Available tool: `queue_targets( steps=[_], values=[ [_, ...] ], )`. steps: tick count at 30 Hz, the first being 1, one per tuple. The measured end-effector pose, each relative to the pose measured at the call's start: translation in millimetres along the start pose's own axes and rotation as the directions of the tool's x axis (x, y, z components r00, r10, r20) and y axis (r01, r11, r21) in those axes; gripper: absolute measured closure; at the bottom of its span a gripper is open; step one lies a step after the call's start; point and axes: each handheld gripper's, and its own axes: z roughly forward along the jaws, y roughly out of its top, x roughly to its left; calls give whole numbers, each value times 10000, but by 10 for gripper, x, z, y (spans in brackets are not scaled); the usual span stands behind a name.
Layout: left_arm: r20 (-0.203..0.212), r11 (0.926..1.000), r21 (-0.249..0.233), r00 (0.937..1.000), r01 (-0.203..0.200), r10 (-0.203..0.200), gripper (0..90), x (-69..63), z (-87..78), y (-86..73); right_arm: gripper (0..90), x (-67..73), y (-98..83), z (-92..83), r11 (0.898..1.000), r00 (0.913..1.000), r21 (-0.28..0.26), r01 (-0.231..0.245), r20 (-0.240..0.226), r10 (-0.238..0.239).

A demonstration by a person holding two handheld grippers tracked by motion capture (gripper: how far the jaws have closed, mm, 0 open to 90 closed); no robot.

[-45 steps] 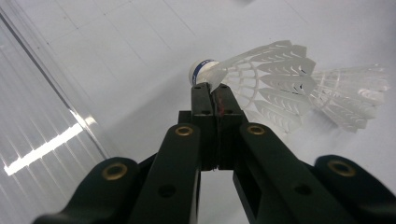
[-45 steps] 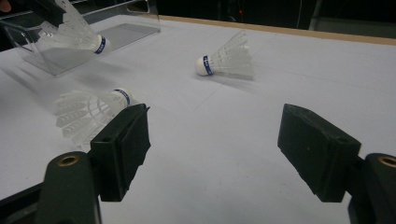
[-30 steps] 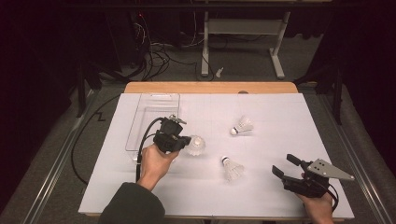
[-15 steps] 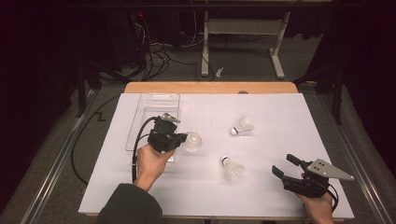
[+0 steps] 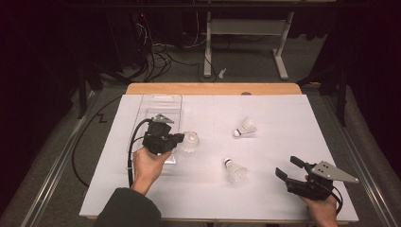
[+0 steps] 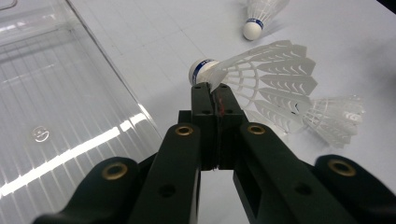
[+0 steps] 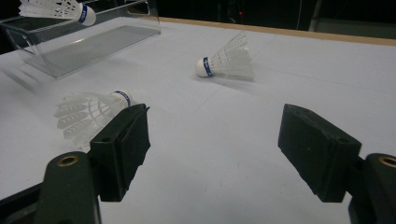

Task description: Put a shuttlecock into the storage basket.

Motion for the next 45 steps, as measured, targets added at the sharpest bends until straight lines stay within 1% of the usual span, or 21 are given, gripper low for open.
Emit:
queue_targets(
  steps=[3, 5, 9, 25, 31, 45],
  values=[
    [-41, 10000, -54, 10000, 16, -17, 895, 21, -21, -21, 252, 0, 0, 1, 10000, 10000, 4, -5, 2, 5],
    [-72, 9999, -108, 9999, 101, -102, 895, 30, -40, -32, 252, 0, 0, 1, 10000, 10000, -6, 9, -3, -9],
    [-157, 9995, -298, 9998, 128, -133, 896, 54, -86, -48, 252, 1, 0, 1, 10000, 10000, 0, 10, -3, -10],
    [-350, 9980, -477, 9984, 422, -439, 895, 179, -181, -125, 251, 0, -1, 2, 10000, 10000, -21, -19, -12, 19],
    [-459, 9962, -594, 9967, 634, -662, 895, 250, -225, -155, 251, -3, -1, 2, 10000, 10000, -20, -36, -3, 36],
    [-752, 9937, -756, 9932, 830, -887, 895, 353, -290, -233, 252, -2, -2, 3, 10000, 10000, -4, -22, 12, 22]
  ],
)
